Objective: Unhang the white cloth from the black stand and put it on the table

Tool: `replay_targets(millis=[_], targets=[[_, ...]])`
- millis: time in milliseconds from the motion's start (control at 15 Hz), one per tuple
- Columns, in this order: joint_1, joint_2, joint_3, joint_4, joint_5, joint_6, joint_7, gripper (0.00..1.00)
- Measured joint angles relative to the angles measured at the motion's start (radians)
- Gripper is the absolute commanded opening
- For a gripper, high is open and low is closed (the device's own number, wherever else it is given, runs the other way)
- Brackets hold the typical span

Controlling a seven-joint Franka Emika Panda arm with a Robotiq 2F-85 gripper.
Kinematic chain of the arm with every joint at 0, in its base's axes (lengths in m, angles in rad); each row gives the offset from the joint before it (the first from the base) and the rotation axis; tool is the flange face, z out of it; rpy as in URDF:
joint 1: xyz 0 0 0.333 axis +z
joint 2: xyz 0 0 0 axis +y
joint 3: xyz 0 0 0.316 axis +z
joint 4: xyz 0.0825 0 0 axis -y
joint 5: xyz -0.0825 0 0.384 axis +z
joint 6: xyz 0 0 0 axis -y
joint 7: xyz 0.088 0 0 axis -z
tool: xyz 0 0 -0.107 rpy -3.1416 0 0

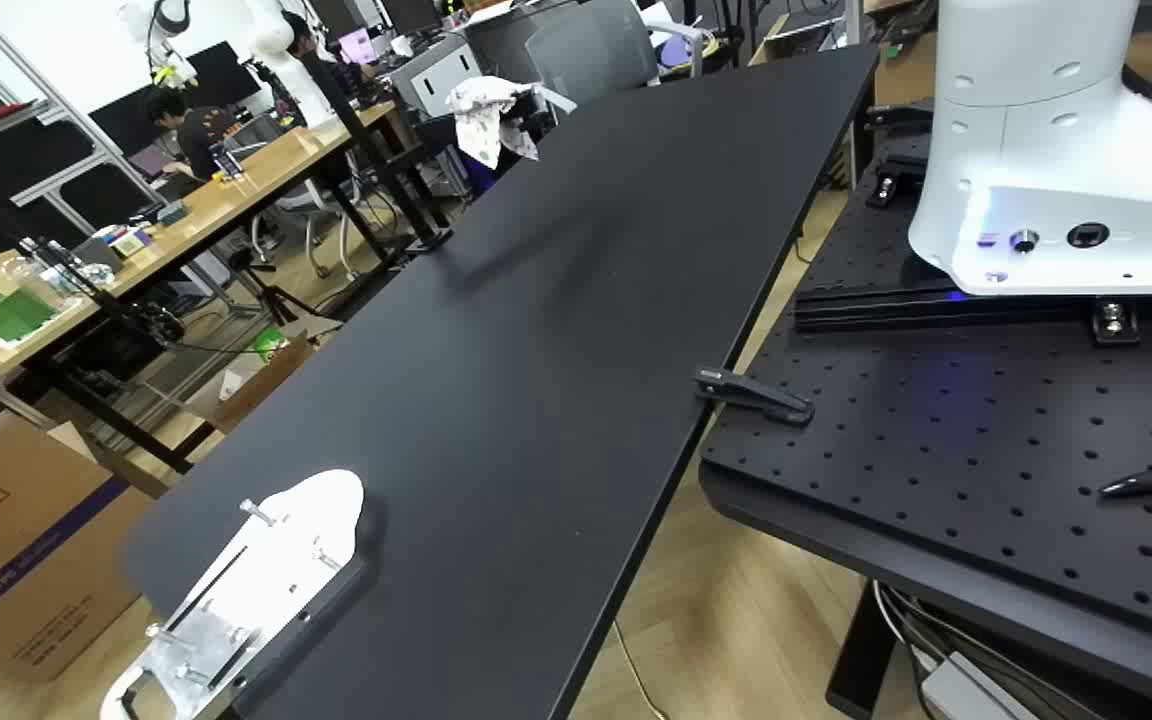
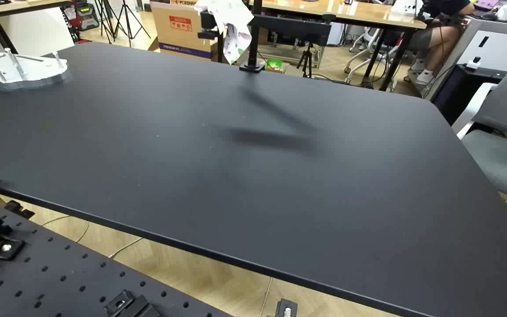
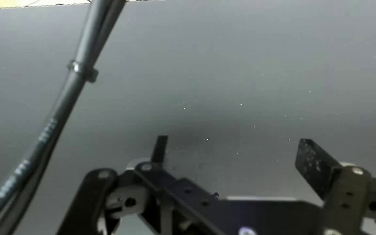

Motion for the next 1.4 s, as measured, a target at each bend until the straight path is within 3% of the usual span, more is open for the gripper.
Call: replay_targets(millis=[1067, 1400], targets=[[-0.001, 0.015, -0.004, 0.0, 0.001, 0.011, 0.003, 1.0], [-0.019, 0.12, -0.007, 0.017, -0.009, 0.211, 0.006, 1.0]])
